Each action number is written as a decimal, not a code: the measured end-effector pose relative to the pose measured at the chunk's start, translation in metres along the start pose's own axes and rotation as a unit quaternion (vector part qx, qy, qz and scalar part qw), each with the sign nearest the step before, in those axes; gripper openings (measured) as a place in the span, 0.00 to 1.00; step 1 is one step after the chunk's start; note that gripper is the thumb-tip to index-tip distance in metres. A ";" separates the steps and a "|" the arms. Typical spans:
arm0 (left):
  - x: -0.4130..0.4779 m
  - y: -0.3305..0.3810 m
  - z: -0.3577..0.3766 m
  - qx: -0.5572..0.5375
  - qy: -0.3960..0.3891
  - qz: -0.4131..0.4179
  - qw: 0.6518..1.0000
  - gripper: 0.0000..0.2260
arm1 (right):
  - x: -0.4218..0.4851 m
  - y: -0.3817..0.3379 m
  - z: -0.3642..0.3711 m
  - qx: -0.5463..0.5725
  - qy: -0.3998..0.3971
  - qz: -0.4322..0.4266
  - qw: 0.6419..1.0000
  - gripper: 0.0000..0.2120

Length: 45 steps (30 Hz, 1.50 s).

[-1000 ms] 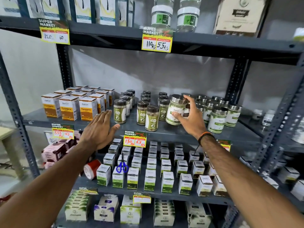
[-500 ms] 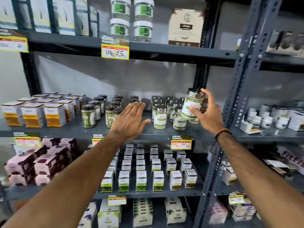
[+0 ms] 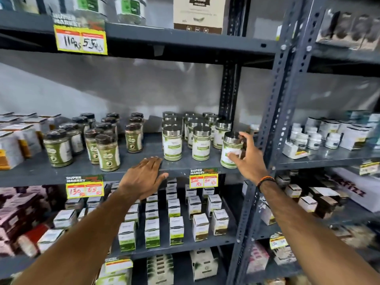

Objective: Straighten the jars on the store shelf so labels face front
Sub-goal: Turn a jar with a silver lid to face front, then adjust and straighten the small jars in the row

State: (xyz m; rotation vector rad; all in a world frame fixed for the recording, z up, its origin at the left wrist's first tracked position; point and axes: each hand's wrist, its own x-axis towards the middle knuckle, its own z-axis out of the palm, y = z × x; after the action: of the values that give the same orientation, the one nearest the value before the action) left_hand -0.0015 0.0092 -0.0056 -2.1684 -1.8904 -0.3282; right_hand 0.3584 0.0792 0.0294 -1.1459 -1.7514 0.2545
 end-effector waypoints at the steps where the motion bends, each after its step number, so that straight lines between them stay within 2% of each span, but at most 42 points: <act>1: 0.001 -0.001 0.001 0.003 0.001 -0.001 1.000 0.37 | 0.001 0.003 0.002 0.000 0.003 0.003 1.000 0.37; 5: 0.005 -0.003 0.003 0.022 0.014 0.004 1.000 0.32 | 0.007 0.008 0.011 0.001 0.017 0.007 1.000 0.39; 8: 0.003 -0.002 0.005 0.029 0.031 0.005 0.999 0.30 | 0.006 0.011 0.014 0.003 0.016 0.020 1.000 0.46; 12: 0.002 -0.001 0.005 0.035 0.051 0.013 0.998 0.29 | -0.003 0.013 0.019 -0.037 0.036 0.102 0.993 0.54; 17: 0.002 -0.002 0.008 0.029 0.054 0.014 0.998 0.30 | 0.005 0.016 0.030 -0.081 0.019 0.116 0.990 0.35; 20: 0.003 -0.004 0.008 0.031 0.053 0.015 0.998 0.30 | 0.017 0.016 0.033 -0.101 0.008 0.114 0.988 0.29; 22: 0.002 -0.004 0.008 0.032 0.051 0.015 0.998 0.31 | 0.022 0.017 0.035 -0.101 0.002 0.116 0.988 0.28; 26: 0.001 -0.003 0.006 0.030 0.054 0.017 0.998 0.33 | 0.020 0.019 0.041 -0.094 0.023 0.131 0.987 0.34; 33: 0.002 -0.004 0.006 0.031 0.059 0.018 0.998 0.33 | 0.025 0.022 0.043 -0.112 0.024 0.126 0.985 0.23; 45: 0.002 -0.004 0.010 0.022 0.066 0.020 0.997 0.32 | 0.023 0.025 0.045 -0.115 0.011 0.143 0.983 0.24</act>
State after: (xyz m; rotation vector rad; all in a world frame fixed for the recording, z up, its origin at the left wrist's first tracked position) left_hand -0.0055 0.0150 -0.0140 -2.0982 -1.7639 -0.4066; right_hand 0.3346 0.1249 0.0065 -1.5664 -1.6238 0.2137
